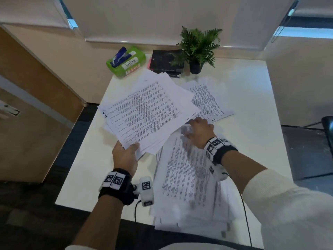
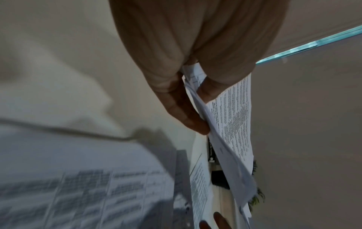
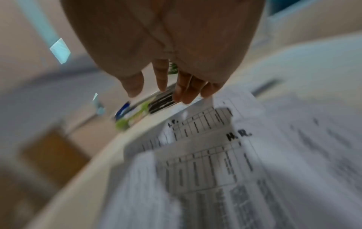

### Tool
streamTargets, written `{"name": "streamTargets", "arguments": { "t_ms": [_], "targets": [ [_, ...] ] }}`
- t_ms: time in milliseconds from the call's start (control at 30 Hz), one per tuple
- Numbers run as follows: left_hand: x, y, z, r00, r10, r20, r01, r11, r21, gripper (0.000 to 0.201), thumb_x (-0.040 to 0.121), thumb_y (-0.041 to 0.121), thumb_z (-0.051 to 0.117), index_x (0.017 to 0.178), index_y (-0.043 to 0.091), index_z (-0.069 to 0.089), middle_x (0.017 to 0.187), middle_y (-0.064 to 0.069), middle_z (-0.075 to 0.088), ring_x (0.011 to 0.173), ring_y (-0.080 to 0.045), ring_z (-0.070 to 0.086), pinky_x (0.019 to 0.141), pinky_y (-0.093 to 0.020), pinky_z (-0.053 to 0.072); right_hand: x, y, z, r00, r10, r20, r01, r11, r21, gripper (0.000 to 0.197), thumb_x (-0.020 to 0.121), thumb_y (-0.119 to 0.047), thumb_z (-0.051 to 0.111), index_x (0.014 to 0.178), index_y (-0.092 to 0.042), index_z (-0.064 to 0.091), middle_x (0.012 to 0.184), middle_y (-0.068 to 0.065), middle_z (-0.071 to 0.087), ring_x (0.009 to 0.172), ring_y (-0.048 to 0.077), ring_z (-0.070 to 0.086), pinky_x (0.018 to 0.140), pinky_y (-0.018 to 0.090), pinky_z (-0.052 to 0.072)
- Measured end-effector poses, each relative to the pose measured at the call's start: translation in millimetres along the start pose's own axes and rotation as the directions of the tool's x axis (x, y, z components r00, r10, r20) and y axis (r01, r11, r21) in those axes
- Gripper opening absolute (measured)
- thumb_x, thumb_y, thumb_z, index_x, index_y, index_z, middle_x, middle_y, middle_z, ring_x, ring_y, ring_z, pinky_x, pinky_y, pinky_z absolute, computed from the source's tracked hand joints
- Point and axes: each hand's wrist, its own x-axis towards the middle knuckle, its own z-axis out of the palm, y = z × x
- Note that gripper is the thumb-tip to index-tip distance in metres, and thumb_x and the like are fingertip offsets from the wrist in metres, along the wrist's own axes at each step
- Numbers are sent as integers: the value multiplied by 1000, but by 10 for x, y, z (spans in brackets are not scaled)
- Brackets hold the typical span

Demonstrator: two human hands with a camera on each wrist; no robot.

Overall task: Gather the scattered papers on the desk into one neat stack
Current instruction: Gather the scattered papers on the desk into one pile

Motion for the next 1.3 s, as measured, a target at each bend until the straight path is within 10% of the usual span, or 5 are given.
{"name": "streamTargets", "arguments": {
  "t_ms": [233, 467, 633, 900, 1300],
  "targets": [
    [-227, -485, 287, 972, -204, 118, 200, 979, 48, 46, 88, -15, 58, 126, 10, 61, 121, -6, 70, 116, -30, 62, 100, -51, 49, -403, 246, -5, 934, 124, 335, -286, -304, 909, 34, 87, -48, 63, 93, -15, 69, 90, 8, 70, 87, 32, 64, 86, 47, 51],
    [-533, -698, 437, 770, -412, 487, 151, 860, 488, 25, 85, -4, 70, 107, -3, 58, 99, -6, 76, 82, -26, 74, 65, -43, 61, -659, 629, 341, 841, 505, 195, -277, 91, 957, 24, 77, -10, 81, 96, -6, 66, 83, 1, 75, 79, 18, 72, 80, 39, 57],
    [63, -343, 306, 938, -293, 185, 179, 867, 465, 10, 90, 19, 70, 94, 13, 64, 84, -5, 64, 64, -18, 57, 49, -23, 43, -855, 966, 267, 820, 513, 255, -419, 233, 878, 27, 81, -5, 73, 108, -4, 69, 103, 15, 73, 99, 39, 67, 88, 49, 53],
    [347, -504, 448, 947, -276, 161, -82, 277, 957, 58, 90, 50, 53, 130, 8, 57, 137, -10, 57, 121, -29, 54, 102, -35, 41, -987, 655, 508, 910, 390, 142, -386, 671, 633, 52, 71, -29, 83, 114, -23, 55, 110, -5, 63, 102, 18, 60, 84, 32, 50],
    [76, -754, 759, 949, -175, 263, -159, 456, 876, 75, 89, 36, 51, 154, 26, 15, 146, -11, 47, 121, -33, 54, 105, -44, 44, -1031, 533, 521, 733, 603, 313, -680, 656, 329, 89, 78, -60, 67, 140, -10, 29, 135, 14, 42, 117, 32, 52, 93, 39, 48]
  ]
}}
